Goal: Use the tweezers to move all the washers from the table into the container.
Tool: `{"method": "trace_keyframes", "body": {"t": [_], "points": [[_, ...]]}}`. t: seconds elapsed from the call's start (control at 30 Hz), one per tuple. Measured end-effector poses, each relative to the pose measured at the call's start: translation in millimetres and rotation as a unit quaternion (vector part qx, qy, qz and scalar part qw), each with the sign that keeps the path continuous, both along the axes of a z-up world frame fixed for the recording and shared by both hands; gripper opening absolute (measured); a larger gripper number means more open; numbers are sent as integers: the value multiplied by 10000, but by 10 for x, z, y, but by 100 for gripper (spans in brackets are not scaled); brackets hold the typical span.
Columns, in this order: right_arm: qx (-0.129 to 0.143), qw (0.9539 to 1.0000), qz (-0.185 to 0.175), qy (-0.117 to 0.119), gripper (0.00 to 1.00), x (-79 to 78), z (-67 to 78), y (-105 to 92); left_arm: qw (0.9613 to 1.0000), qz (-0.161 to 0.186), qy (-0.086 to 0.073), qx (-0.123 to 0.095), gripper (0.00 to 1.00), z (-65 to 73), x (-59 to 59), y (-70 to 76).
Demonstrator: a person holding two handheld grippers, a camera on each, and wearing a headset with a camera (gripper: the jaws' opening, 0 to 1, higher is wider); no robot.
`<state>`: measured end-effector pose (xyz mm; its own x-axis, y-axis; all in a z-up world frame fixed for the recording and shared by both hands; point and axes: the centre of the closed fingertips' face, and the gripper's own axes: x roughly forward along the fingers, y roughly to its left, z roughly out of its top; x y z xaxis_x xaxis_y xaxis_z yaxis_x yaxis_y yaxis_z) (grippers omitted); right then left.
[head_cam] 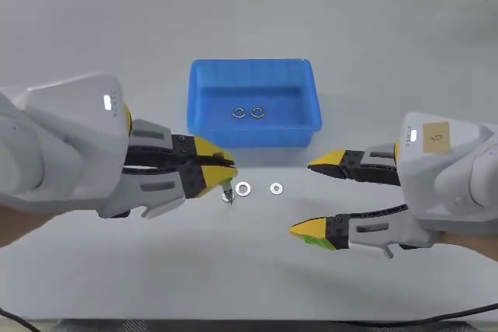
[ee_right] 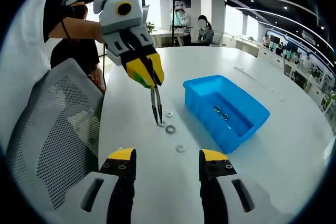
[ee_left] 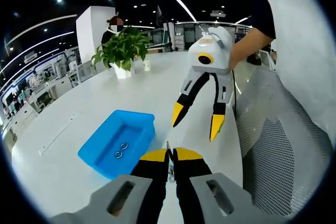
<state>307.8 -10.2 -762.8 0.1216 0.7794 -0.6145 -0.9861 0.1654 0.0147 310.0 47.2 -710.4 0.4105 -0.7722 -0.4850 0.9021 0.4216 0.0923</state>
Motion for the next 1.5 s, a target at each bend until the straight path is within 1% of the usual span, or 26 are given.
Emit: {"method": "trace_keyframes", "body": {"t": [0.13,0.3,0.5,0.57,0.63,0.73,0.83,0.97,1.07,1.17,1.27,1.4,1.5], "points": [[7,10000,6,-5,49,1,11,8,10000,4,12,72,7,-39,-2,15],[14,10000,-15,-5,49,9,17,9,10000,37,9,40,7,-45,-6,17],[28,10000,46,34,48,-29,16,45,10000,15,22,38,7,-44,-20,9],[29,9999,111,54,48,-51,11,99,10000,-6,56,39,7,-46,-27,6],[46,9998,214,43,47,-67,12,179,9999,16,145,-7,7,-47,-31,11],[81,9992,392,44,46,-89,13,314,9999,7,155,9,7,-50,-42,22],[46,9979,653,-23,45,-103,-10,447,9999,-42,161,26,7,-51,-67,19],[39,9962,873,0,42,-118,-39,570,9998,-60,164,15,7,-51,-73,4],[-28,9949,1010,16,39,-117,-87,639,9998,-61,170,-15,7,-49,-58,-17],[0,9945,1037,114,38,-104,-137,730,9998,-60,174,-49,7,-48,-35,-38],[20,9942,1061,143,36,-103,-162,800,9998,-64,192,-68,7,-50,-16,-51],[15,9935,1117,216,32,-96,-175,851,9997,-96,207,-71,7,-52,-12,-56],[-1,9927,1177,275,30,-96,-186,868,9996,-162,225,-53,7,-57,-30,-56]]}}
